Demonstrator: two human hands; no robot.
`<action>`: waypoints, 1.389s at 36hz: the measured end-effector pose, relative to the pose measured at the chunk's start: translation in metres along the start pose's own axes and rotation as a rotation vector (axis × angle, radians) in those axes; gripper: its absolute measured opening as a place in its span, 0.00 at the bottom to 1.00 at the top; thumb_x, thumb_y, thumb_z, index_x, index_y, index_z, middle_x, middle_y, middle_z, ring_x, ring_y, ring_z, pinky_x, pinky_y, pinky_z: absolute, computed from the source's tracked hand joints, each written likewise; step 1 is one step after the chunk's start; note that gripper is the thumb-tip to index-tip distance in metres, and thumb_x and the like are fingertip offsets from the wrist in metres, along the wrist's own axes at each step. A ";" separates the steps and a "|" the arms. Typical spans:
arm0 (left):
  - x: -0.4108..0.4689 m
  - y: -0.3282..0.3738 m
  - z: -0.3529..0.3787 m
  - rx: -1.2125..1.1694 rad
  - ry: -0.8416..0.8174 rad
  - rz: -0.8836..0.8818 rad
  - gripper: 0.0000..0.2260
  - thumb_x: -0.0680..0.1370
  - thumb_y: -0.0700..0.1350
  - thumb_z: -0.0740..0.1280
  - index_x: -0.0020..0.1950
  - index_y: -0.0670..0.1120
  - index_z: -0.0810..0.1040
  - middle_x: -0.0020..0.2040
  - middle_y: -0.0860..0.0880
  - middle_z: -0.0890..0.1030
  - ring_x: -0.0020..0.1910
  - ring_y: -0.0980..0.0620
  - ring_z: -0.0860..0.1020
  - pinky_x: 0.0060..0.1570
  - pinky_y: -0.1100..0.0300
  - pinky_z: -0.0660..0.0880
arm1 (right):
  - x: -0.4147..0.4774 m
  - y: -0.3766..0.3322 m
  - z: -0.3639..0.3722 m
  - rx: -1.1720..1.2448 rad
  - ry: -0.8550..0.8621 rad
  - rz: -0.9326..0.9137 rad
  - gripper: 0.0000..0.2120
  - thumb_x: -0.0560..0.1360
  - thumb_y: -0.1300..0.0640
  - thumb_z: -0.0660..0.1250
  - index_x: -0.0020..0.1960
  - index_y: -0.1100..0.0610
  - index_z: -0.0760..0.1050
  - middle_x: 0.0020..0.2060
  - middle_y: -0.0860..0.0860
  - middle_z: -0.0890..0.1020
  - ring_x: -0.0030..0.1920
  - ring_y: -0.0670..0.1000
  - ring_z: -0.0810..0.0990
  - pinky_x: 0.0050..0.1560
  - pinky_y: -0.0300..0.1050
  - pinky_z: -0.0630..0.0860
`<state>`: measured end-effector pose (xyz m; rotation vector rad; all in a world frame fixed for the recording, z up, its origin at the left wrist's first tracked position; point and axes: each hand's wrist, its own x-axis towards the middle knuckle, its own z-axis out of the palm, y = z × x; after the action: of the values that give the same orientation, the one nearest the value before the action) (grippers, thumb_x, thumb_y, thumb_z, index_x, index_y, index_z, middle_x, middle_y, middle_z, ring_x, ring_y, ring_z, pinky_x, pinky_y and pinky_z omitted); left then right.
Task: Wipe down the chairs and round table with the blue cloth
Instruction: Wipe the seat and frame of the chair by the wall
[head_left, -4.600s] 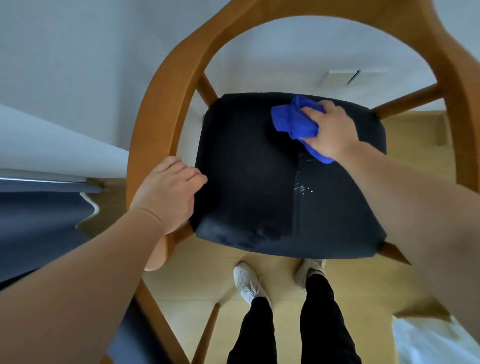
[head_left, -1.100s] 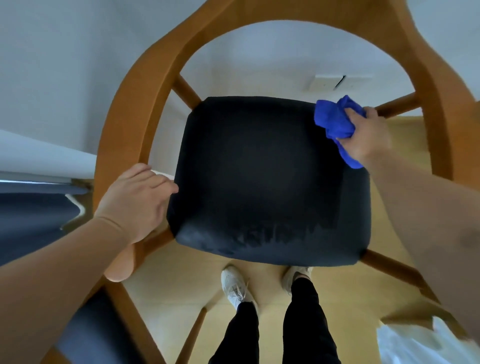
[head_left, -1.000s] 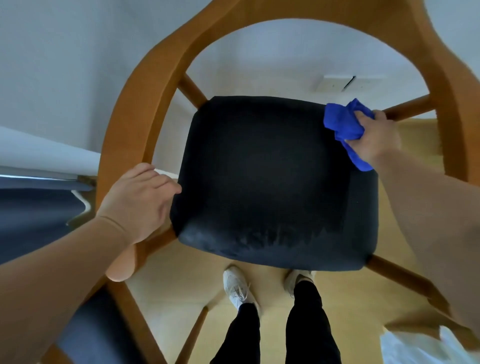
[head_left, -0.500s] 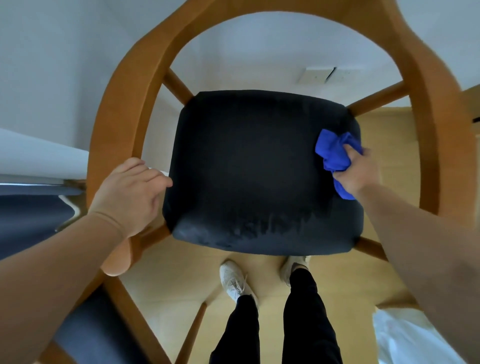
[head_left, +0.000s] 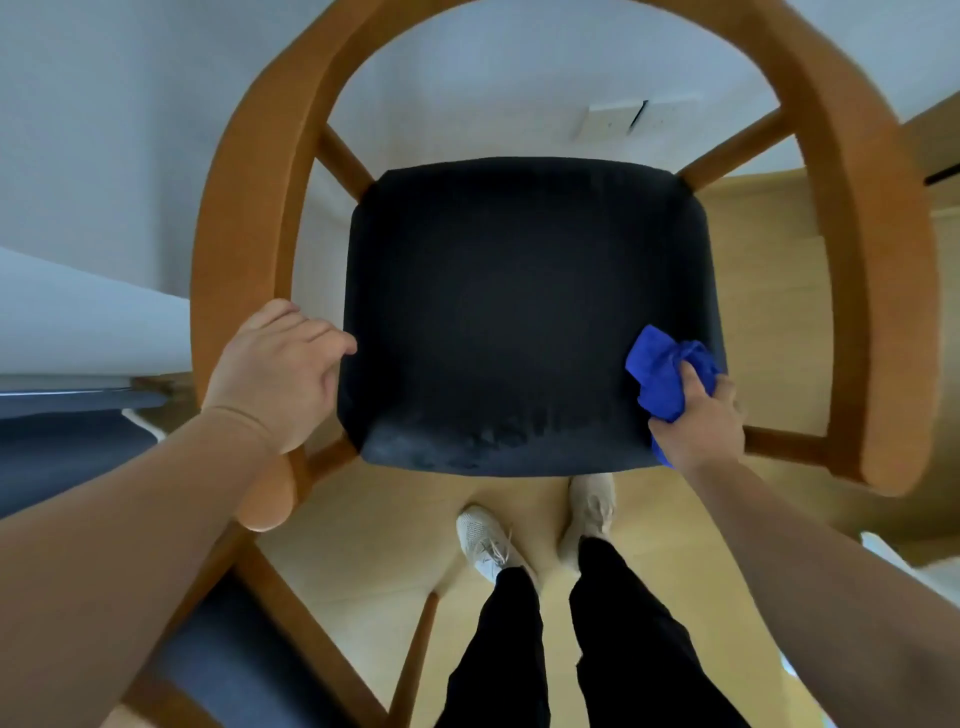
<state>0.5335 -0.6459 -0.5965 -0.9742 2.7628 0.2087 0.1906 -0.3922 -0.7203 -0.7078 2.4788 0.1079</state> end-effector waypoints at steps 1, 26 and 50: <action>0.000 0.000 0.000 -0.003 0.008 0.003 0.10 0.72 0.36 0.66 0.51 0.44 0.81 0.45 0.46 0.83 0.44 0.44 0.78 0.60 0.50 0.66 | 0.000 -0.002 -0.001 0.005 0.006 0.007 0.40 0.69 0.50 0.71 0.76 0.46 0.56 0.72 0.58 0.58 0.65 0.67 0.64 0.62 0.58 0.69; -0.002 -0.002 0.005 -0.027 0.110 0.003 0.10 0.75 0.38 0.62 0.51 0.45 0.81 0.44 0.48 0.83 0.45 0.47 0.78 0.63 0.52 0.66 | -0.021 -0.028 0.021 0.130 0.118 0.055 0.34 0.71 0.52 0.70 0.74 0.48 0.61 0.69 0.60 0.63 0.64 0.68 0.64 0.62 0.60 0.69; -0.005 -0.008 0.013 -0.123 0.208 0.000 0.10 0.76 0.39 0.61 0.49 0.46 0.81 0.41 0.49 0.82 0.43 0.48 0.76 0.56 0.53 0.71 | -0.184 -0.201 0.138 0.370 -0.090 -0.279 0.37 0.70 0.51 0.70 0.76 0.48 0.59 0.72 0.57 0.58 0.62 0.60 0.65 0.65 0.50 0.68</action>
<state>0.5443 -0.6464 -0.6086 -1.0825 2.9687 0.2964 0.4903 -0.4487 -0.7242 -0.8521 2.2021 -0.4026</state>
